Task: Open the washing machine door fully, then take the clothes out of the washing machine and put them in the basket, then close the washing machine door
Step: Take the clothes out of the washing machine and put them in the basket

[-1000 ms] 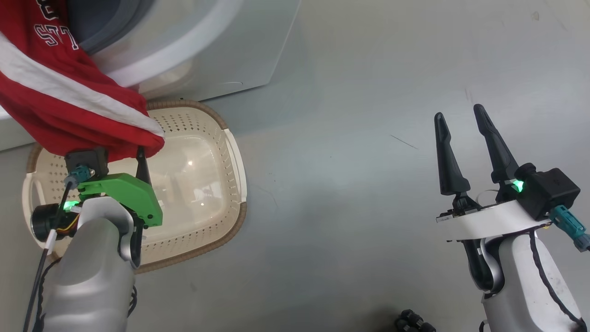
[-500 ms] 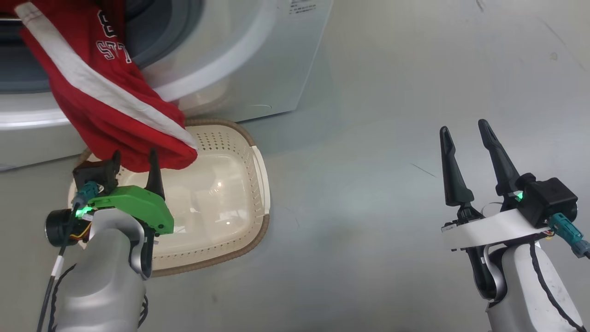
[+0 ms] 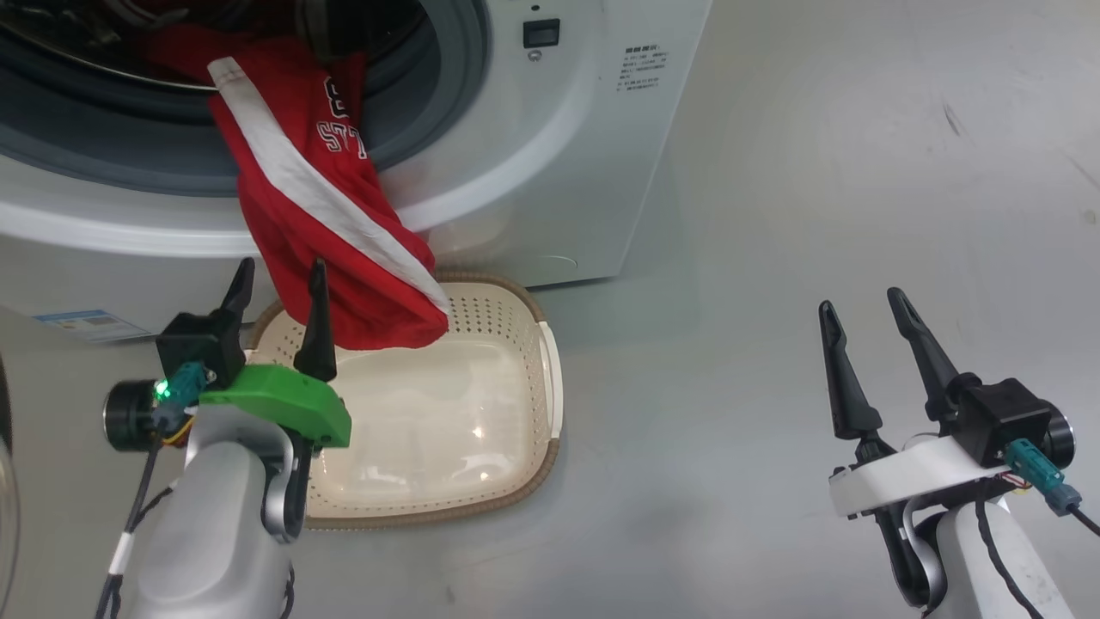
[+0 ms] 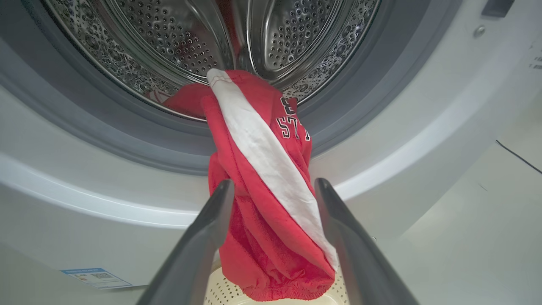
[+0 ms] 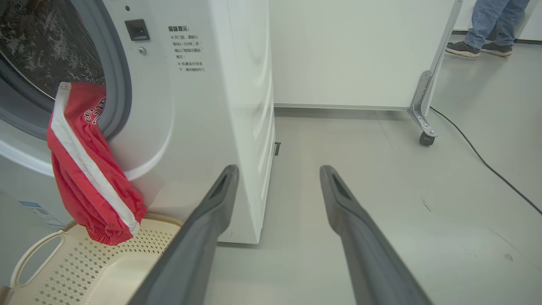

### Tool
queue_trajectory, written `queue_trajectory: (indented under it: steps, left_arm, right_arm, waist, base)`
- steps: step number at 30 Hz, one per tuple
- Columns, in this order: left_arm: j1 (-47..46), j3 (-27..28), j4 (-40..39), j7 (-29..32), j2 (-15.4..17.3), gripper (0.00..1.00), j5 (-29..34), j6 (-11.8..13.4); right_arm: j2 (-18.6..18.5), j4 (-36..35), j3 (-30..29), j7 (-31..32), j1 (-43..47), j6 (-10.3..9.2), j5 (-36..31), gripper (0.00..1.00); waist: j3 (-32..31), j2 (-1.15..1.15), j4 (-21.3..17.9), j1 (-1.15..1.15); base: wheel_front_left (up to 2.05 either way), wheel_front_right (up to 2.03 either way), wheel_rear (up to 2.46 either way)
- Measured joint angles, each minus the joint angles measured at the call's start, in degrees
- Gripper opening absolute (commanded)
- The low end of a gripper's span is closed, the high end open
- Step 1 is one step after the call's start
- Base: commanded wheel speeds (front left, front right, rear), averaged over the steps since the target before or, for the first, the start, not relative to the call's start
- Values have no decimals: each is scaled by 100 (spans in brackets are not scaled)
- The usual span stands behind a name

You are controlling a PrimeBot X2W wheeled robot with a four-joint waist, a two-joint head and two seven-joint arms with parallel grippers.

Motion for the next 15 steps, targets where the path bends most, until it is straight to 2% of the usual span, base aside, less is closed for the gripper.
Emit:
queue_trajectory:
  steps: [15]
  left_arm:
    - [1334, -224, -838, 0, 2, 100, 311, 102]
  right_arm:
    - [19, 171, 113, 0, 543, 1, -37, 100]
  waist:
    - [-965, 0, 342, 0]
  base:
    - [0, 0, 0]
